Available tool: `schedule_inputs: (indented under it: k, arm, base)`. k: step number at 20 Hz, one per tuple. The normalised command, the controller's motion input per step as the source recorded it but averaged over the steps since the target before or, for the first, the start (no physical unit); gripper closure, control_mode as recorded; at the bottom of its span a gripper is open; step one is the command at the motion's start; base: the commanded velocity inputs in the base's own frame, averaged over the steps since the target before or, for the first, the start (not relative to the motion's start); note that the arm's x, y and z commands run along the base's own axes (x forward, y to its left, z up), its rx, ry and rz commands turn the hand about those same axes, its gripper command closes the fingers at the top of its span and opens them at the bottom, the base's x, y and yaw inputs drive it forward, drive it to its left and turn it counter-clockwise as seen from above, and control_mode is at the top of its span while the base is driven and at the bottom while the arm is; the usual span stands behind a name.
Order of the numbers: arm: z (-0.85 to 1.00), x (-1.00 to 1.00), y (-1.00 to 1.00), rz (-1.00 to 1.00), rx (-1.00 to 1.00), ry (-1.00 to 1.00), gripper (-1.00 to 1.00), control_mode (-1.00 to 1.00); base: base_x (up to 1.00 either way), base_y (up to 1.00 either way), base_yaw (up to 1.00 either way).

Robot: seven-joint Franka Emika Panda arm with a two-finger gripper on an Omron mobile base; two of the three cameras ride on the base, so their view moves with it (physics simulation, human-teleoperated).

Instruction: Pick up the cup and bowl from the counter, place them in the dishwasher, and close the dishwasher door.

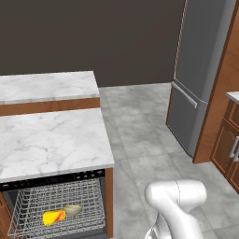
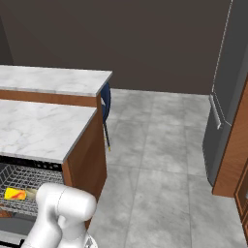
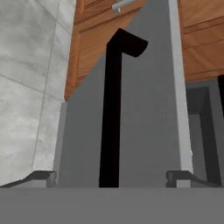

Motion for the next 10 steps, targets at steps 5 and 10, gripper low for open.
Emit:
schedule_inputs:
  k: [5, 10]
  arm:
    - [-0.48, 0.00, 0.00, 0.01, -0.05, -0.11, -1.00, -1.00]
    - [-0.53, 0.02, 0.00, 0.01, -0.03, -0.09, -1.00, -1.00]
  base:
    - [0.00, 0.00, 0.00]
    - [0.00, 0.00, 0.00]
